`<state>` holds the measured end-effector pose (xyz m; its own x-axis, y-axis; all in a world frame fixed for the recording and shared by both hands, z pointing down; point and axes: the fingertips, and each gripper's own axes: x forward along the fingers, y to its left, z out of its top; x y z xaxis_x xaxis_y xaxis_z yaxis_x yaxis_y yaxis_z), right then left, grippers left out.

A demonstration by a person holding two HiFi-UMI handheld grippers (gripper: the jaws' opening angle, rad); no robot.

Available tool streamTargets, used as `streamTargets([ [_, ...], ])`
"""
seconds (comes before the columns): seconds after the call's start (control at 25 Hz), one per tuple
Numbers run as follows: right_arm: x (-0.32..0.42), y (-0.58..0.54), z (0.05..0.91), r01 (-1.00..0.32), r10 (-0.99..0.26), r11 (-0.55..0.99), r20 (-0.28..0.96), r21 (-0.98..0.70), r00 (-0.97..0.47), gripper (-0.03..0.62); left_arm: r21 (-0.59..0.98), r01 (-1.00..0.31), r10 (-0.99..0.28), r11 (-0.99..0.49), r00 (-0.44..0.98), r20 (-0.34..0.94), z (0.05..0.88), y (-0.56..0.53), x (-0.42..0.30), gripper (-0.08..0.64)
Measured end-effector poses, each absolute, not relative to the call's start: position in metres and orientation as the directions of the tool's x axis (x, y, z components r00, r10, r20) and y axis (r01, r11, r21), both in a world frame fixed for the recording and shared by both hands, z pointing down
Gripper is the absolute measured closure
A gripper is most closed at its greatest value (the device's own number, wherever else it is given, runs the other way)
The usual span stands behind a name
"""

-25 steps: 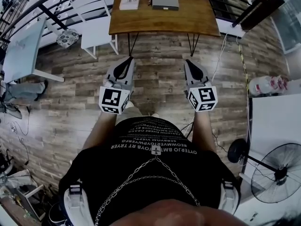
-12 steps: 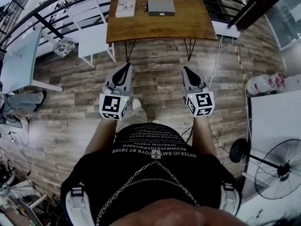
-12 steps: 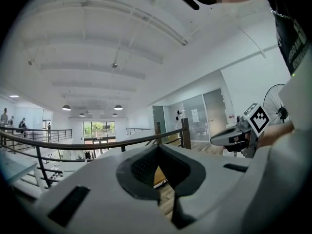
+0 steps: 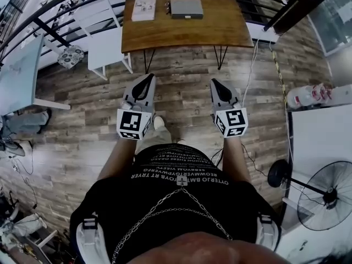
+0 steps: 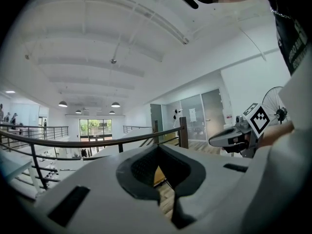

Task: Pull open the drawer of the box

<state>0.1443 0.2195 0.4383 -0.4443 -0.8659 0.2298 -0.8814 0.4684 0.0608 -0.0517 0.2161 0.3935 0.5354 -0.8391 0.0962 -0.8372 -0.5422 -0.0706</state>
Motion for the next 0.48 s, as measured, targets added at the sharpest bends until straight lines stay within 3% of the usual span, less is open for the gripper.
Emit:
streamTargets([
  [0.48, 0.131, 0.17, 0.445, -0.888, -0.867, 0.456, 0.249, 0.055, -0.43, 0.595, -0.052, -0.819, -0.819, -0.571, 0.564, 0.106, 0.403, 0.162, -0.059, 0.555],
])
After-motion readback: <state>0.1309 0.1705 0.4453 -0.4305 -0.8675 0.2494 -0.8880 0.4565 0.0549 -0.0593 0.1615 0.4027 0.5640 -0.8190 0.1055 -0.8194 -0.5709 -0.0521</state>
